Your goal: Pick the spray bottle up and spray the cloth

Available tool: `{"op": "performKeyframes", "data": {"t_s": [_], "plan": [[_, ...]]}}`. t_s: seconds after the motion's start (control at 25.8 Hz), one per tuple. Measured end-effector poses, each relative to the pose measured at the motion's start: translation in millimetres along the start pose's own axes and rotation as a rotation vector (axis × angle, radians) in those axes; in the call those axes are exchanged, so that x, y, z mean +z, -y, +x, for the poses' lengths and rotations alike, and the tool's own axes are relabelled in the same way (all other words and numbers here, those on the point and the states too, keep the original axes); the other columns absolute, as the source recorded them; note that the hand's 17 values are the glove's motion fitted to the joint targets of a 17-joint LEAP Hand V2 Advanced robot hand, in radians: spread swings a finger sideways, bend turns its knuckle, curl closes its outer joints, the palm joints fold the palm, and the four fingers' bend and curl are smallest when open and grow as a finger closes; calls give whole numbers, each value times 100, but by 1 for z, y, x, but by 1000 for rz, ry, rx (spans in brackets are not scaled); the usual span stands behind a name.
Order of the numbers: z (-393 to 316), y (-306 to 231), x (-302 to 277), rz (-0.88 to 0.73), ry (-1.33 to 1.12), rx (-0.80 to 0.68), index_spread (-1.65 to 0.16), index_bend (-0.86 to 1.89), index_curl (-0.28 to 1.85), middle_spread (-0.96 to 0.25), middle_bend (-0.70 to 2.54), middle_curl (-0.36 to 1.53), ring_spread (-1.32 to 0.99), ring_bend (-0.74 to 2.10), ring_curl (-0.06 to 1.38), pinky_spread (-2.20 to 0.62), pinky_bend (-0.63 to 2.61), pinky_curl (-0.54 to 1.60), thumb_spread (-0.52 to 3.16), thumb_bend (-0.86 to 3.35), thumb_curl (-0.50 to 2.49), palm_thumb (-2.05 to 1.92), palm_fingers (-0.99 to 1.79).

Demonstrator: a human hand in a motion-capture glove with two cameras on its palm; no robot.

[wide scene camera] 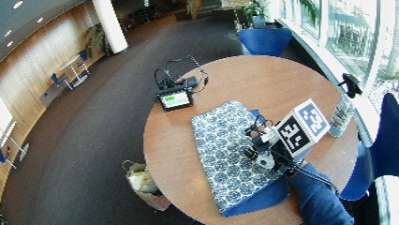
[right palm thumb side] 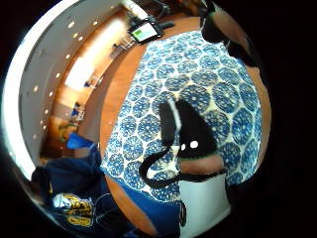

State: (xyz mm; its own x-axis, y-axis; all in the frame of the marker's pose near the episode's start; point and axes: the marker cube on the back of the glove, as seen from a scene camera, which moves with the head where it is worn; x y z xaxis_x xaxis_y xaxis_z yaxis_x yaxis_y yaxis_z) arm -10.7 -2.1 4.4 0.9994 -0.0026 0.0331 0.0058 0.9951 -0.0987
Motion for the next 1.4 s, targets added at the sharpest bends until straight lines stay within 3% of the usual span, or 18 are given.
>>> {"op": "performKeyframes", "data": {"t_s": [0.23,0.31,0.43,0.58,0.82,1.09,1.4], "plan": [[7,-19,-20,-61,-117,127,-37,23,31,-6,20,32,-9,23,30,13,40,32,108,10,25,37,43],[5,-27,-27,-73,-125,154,-39,21,31,-1,10,28,-2,8,26,19,50,36,101,1,24,27,12],[4,-46,-38,-92,-125,180,-41,14,29,3,5,24,4,8,21,25,64,38,93,-4,24,22,-9],[27,-79,-63,-41,-77,244,-43,10,25,7,9,21,9,15,17,30,74,37,87,-4,25,20,-11],[116,-112,-101,109,155,506,-43,0,16,12,23,23,13,32,21,33,78,38,87,0,28,28,-1],[201,-50,-81,132,486,479,-44,2,9,13,36,29,12,41,25,33,73,36,89,0,30,38,-2],[201,15,-56,225,692,425,-45,-7,-1,-5,74,40,-8,77,34,30,50,29,90,-1,32,48,38]]}}
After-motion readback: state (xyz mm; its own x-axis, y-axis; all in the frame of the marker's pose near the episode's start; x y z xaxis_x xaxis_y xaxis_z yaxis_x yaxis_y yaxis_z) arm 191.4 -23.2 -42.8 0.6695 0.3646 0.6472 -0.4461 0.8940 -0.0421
